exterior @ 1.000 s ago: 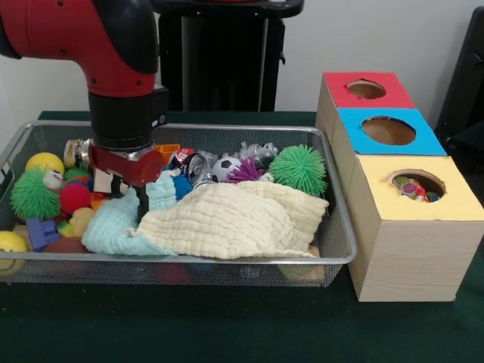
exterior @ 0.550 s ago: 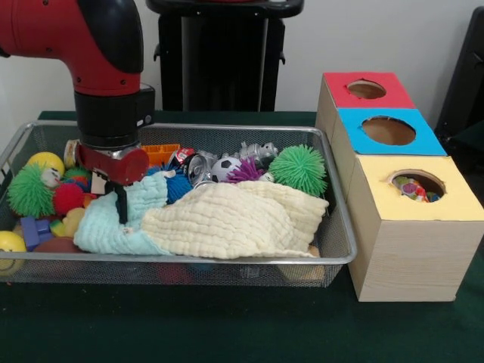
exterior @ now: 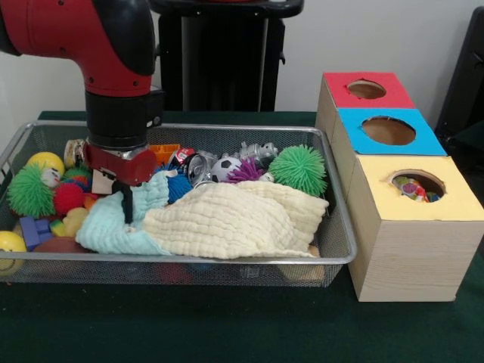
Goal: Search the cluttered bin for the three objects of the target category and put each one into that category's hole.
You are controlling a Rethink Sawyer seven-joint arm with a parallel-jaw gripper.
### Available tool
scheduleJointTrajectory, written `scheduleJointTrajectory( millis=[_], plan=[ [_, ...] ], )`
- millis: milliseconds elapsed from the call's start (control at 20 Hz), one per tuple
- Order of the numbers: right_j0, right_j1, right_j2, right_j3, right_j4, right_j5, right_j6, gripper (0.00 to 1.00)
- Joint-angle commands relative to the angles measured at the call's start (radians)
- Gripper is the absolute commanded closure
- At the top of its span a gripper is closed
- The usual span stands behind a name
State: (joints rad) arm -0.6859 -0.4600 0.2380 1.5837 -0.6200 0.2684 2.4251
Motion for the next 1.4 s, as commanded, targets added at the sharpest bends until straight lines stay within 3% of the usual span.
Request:
scheduleJointTrajectory(
  millis=[50, 200, 300, 600, 800, 1400],
  plan=[
    [0.107, 0.098, -0.124, 0.099, 0.059, 0.003, 0.179, 1.00],
    [0.175, 0.041, -0.185, 0.145, 0.124, 0.022, 0.247, 1.00],
    [0.157, -0.033, -0.159, 0.207, 0.179, 0.074, 0.217, 1.00],
    [0.200, -0.168, -0.195, 0.272, 0.283, 0.192, 0.152, 1.00],
    [0.208, -0.182, -0.192, 0.302, 0.340, 0.209, 0.142, 1.00],
    [0.378, -0.184, -0.253, 0.370, 0.569, 0.182, 0.264, 1.00]
  ],
)
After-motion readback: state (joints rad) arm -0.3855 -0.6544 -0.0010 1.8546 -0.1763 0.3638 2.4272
